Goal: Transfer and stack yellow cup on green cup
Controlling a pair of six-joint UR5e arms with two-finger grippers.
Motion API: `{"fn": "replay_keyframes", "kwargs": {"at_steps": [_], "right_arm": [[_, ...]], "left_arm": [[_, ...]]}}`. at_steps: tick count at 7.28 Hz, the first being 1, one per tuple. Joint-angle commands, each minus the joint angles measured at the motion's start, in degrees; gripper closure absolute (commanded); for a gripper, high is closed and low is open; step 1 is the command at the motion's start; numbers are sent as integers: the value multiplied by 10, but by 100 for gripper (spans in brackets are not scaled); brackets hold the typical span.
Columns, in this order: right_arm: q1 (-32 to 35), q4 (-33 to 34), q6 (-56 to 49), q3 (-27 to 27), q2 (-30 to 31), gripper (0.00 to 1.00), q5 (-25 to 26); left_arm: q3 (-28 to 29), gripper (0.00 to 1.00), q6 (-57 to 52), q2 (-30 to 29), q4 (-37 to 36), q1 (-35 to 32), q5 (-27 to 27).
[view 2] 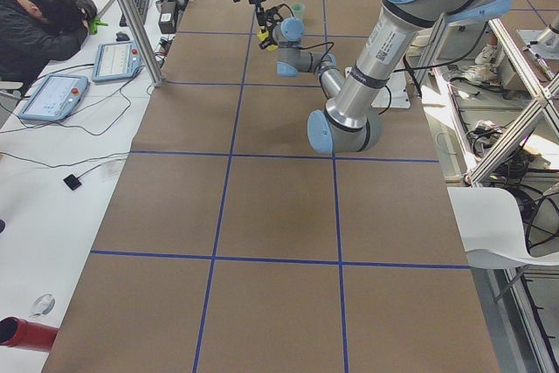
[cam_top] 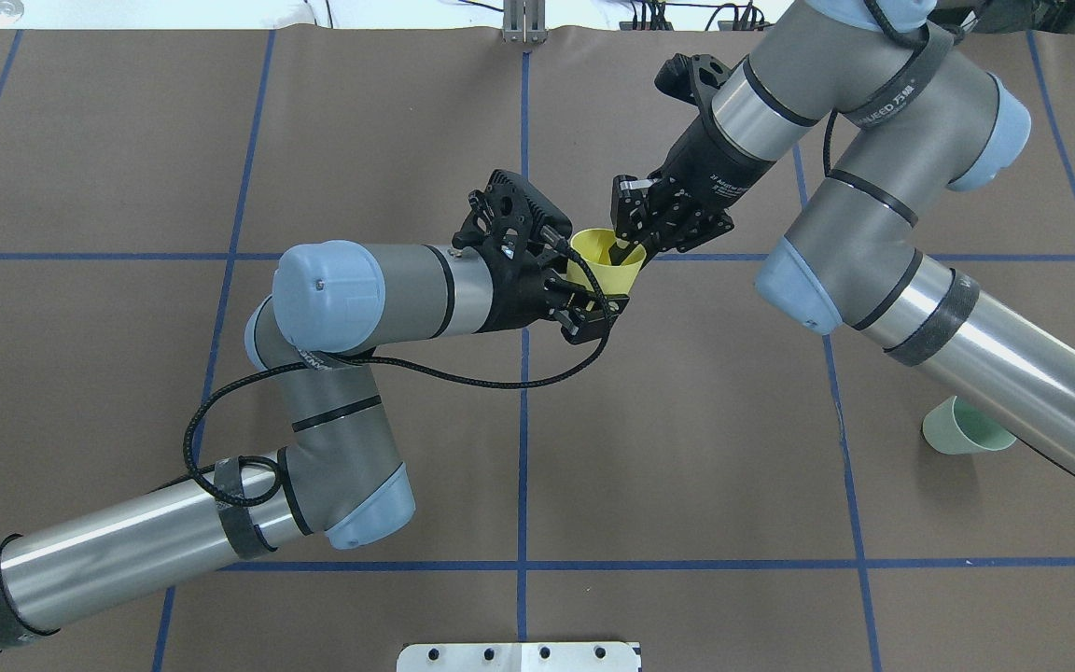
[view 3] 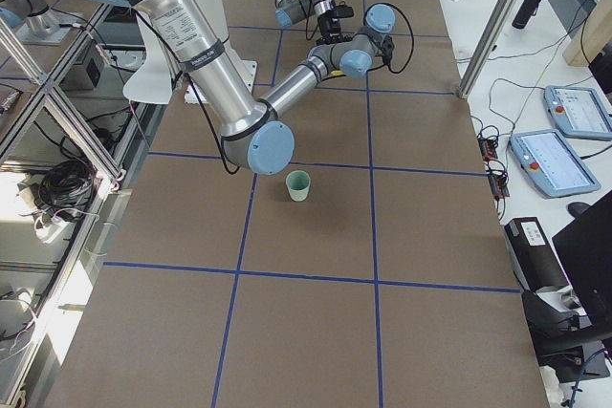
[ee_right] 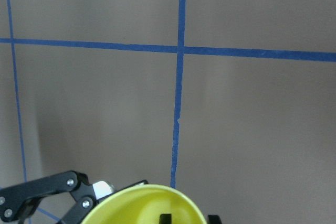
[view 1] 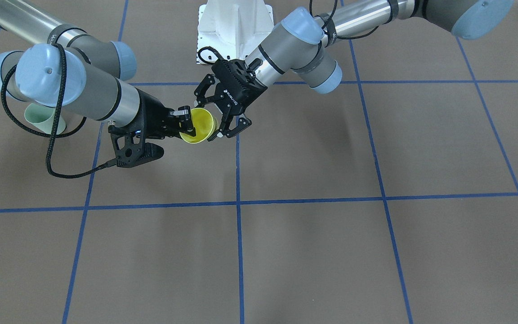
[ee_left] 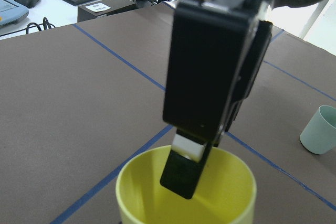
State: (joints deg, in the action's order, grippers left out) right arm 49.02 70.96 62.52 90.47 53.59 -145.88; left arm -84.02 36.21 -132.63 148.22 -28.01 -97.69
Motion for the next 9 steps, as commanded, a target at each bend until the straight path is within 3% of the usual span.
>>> {"fn": "replay_keyframes", "kwargs": {"at_steps": [1, 4, 5, 6, 9], "right_arm": [[0, -1, 0, 1, 2, 89, 0], [0, -3, 1, 1, 3, 100, 1], [0, -3, 2, 4, 4, 100, 2], [0, -3, 1, 5, 5, 100, 2], [0, -3, 1, 5, 8, 100, 5]], "left_arm": [[0, 100, 1, 0, 1, 0, -1], [0, 98, 3, 0, 1, 0, -1], [0, 56, 5, 0, 1, 0, 0], [0, 1, 26, 0, 1, 0, 0], [0, 0, 30, 0, 1, -5, 1]]}}
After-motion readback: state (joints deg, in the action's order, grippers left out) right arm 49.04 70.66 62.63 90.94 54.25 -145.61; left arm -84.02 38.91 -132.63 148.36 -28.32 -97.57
